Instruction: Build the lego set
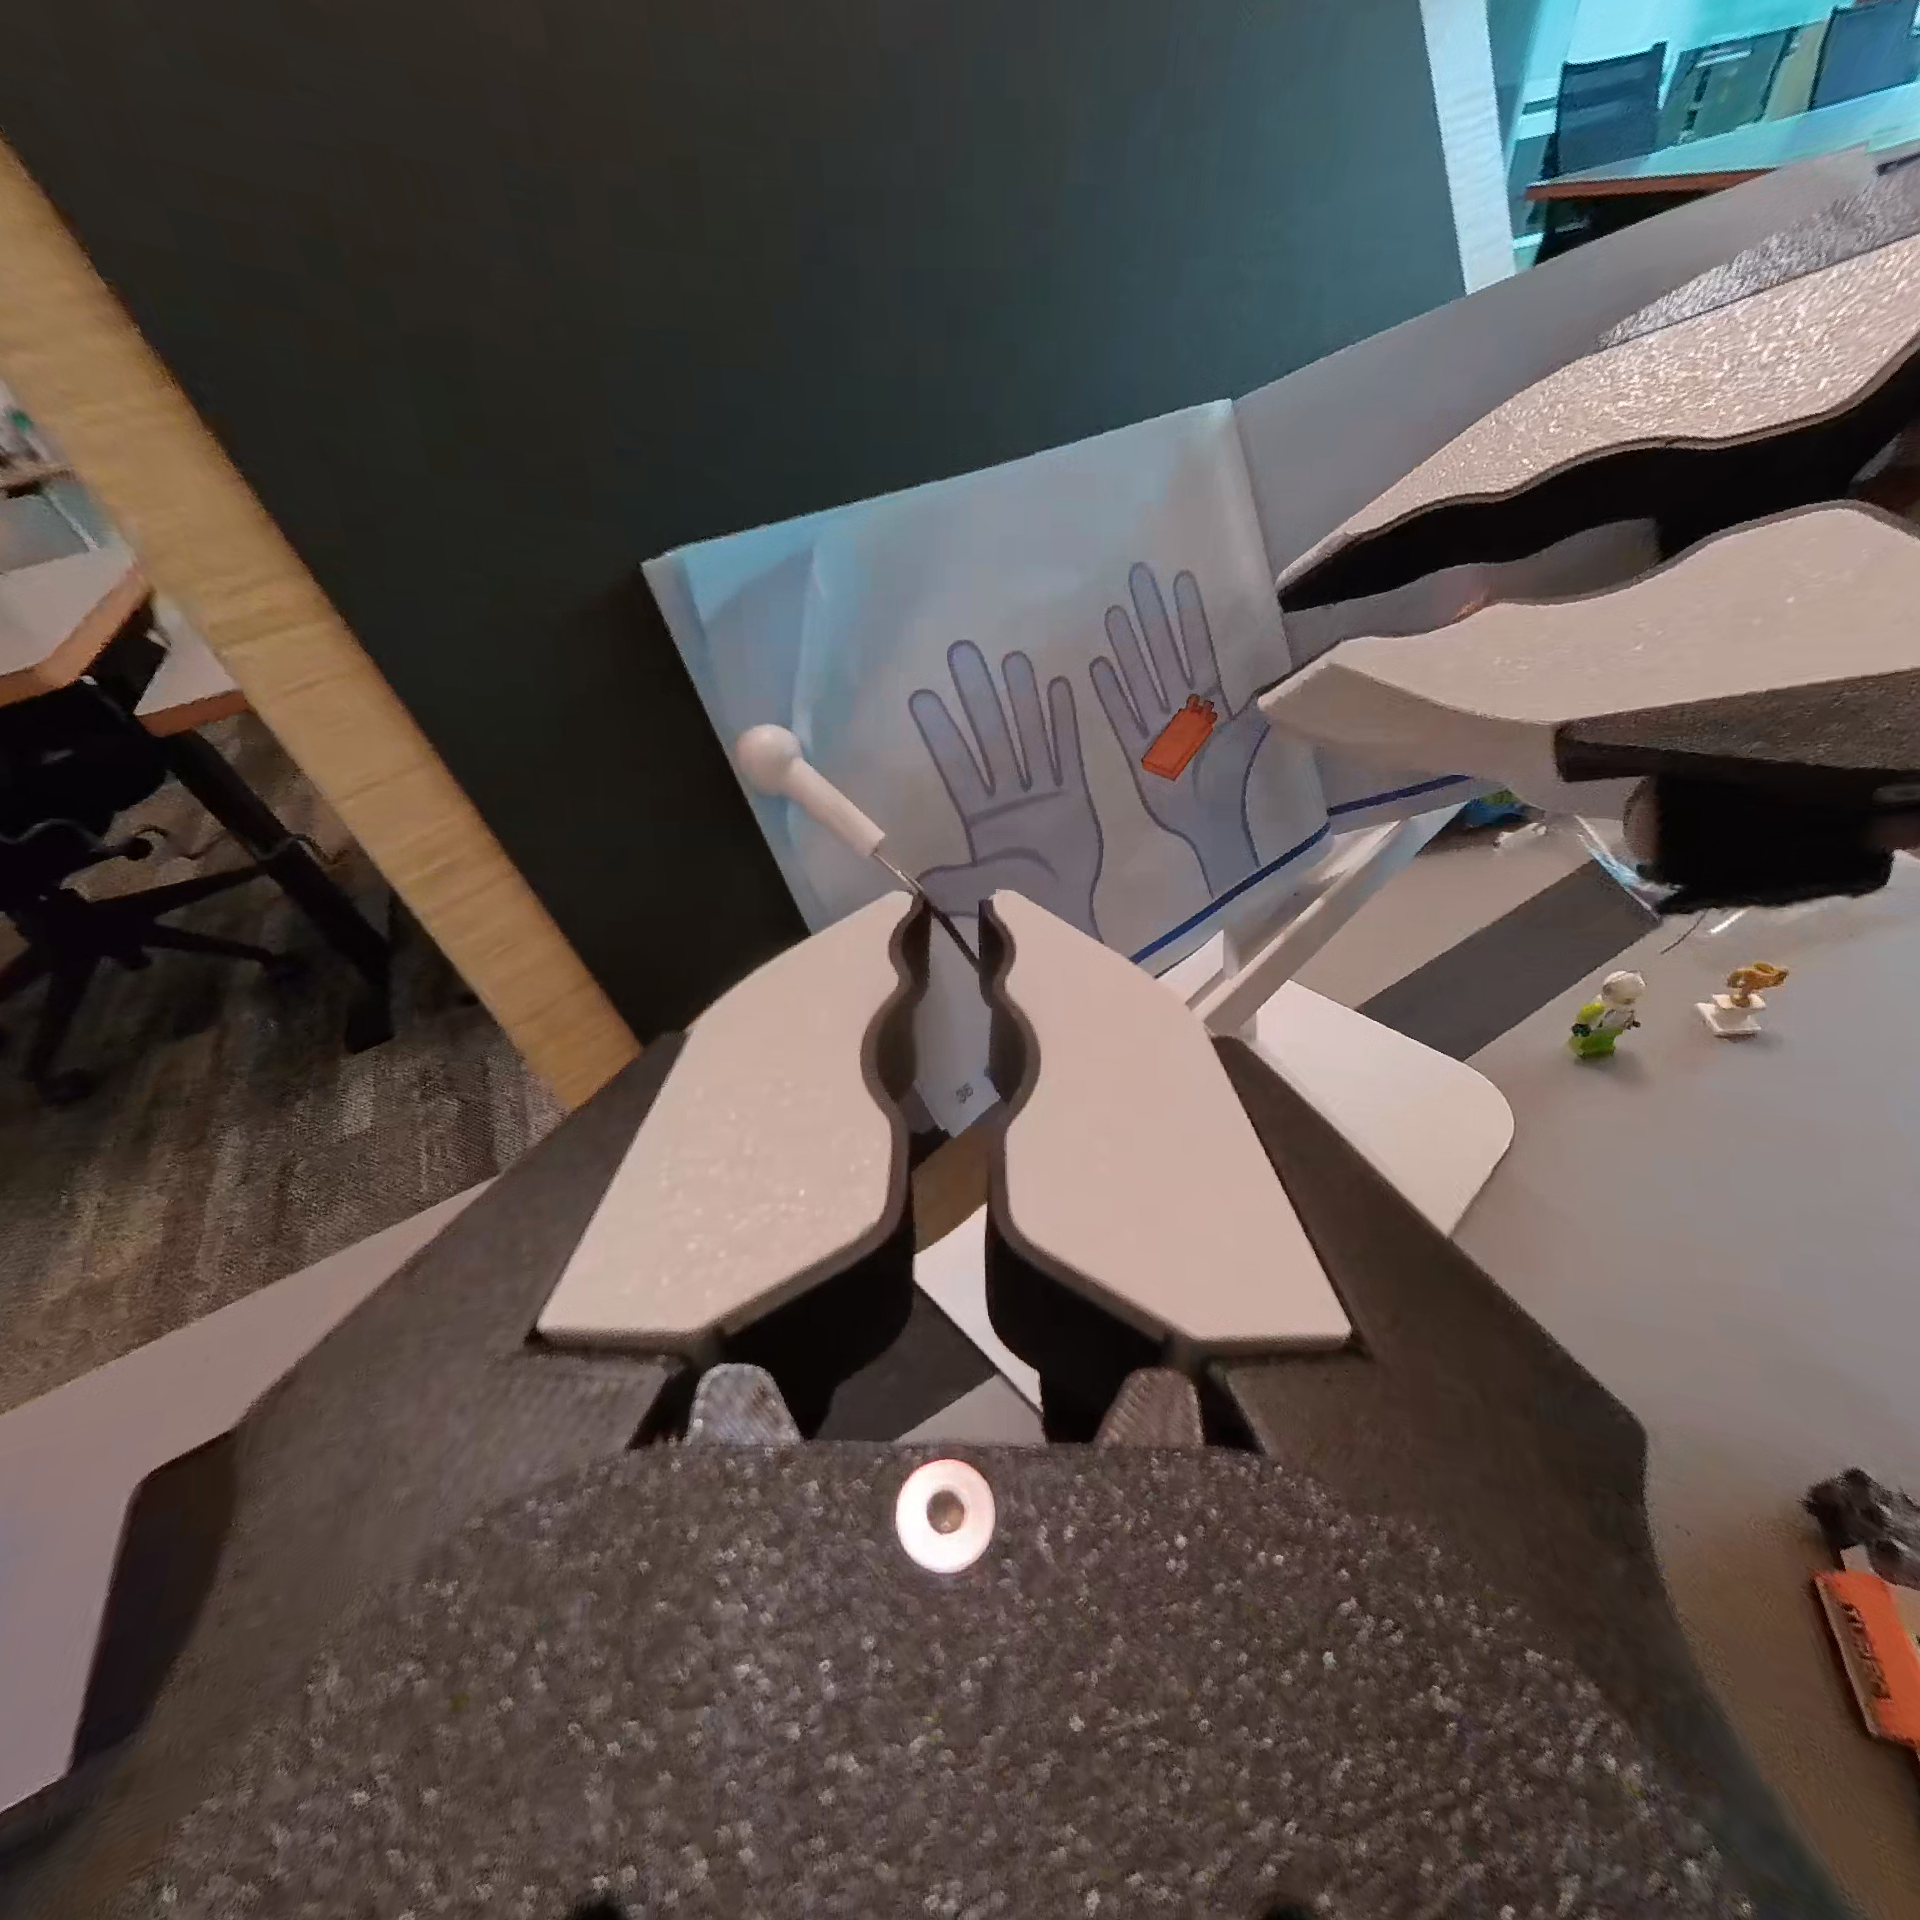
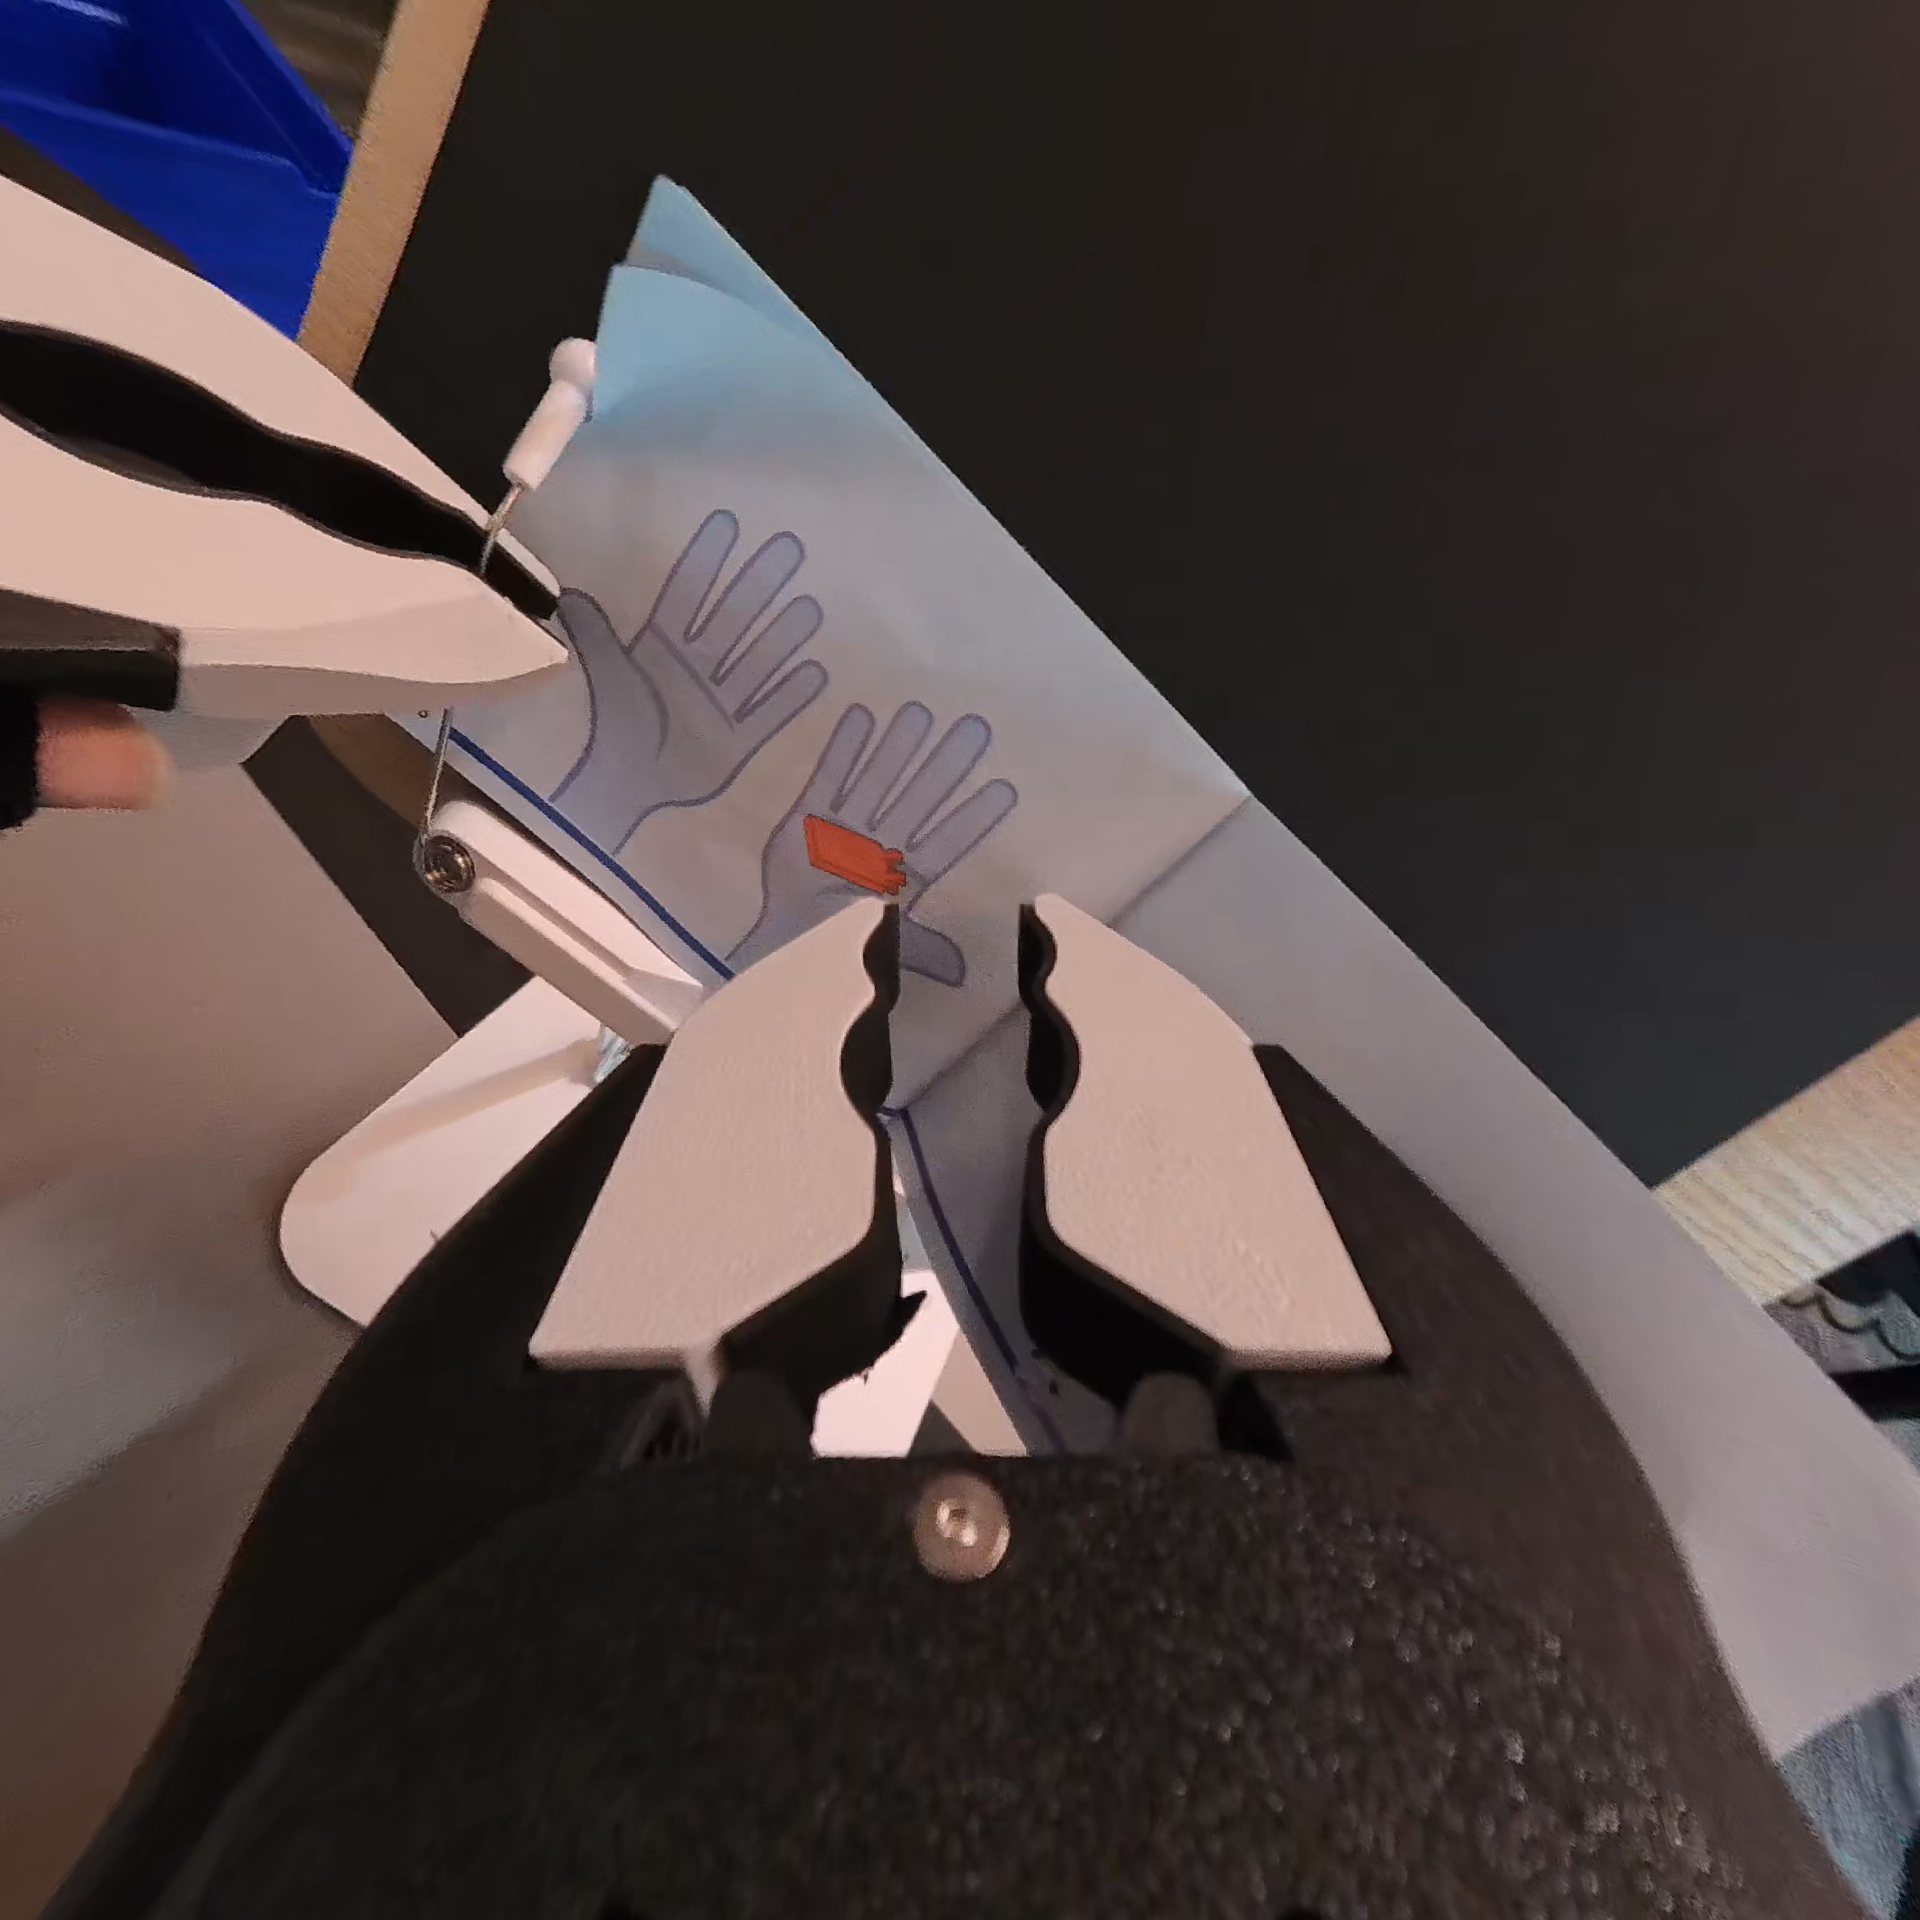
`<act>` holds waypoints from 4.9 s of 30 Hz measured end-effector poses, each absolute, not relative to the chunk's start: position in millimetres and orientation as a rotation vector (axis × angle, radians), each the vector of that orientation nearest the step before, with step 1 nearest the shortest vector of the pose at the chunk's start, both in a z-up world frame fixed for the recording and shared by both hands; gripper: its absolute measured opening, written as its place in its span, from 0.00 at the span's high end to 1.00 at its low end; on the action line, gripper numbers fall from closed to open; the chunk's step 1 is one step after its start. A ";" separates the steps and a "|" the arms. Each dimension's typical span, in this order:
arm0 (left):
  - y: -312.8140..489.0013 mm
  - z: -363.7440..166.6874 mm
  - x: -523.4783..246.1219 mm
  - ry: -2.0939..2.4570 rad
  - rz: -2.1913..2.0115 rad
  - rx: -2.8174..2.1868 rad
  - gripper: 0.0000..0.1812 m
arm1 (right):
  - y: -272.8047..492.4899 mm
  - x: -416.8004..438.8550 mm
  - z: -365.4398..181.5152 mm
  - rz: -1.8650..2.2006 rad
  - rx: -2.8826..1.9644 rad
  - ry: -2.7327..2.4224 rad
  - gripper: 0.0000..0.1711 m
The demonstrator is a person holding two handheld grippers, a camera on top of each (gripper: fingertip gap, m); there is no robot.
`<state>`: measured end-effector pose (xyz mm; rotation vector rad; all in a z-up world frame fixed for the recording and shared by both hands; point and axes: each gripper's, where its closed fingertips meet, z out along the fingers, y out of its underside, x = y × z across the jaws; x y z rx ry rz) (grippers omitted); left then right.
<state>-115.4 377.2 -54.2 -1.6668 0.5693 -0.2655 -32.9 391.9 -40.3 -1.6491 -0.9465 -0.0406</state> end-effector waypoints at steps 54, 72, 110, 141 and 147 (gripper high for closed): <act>411.8 -53.7 -132.4 0.591 -0.136 -1.670 0.96 | 402.6 84.2 -69.6 -0.213 -1.662 -0.782 0.87; 393.4 -74.0 11.1 1.070 0.103 -1.634 1.00 | 396.4 91.7 -74.2 -0.040 -1.654 -0.671 0.88; 402.7 -66.3 18.6 0.983 0.034 -1.692 1.00 | 403.0 88.6 -44.8 -1.417 -0.815 -1.558 0.95; 291.1 -27.5 -53.4 0.496 -0.274 -1.460 1.00 | 291.7 92.5 -41.9 -0.163 -1.565 -0.552 0.97; 257.4 -36.3 -90.8 0.438 -0.254 -1.465 1.00 | 252.2 80.8 -58.0 0.098 -1.612 -0.338 1.00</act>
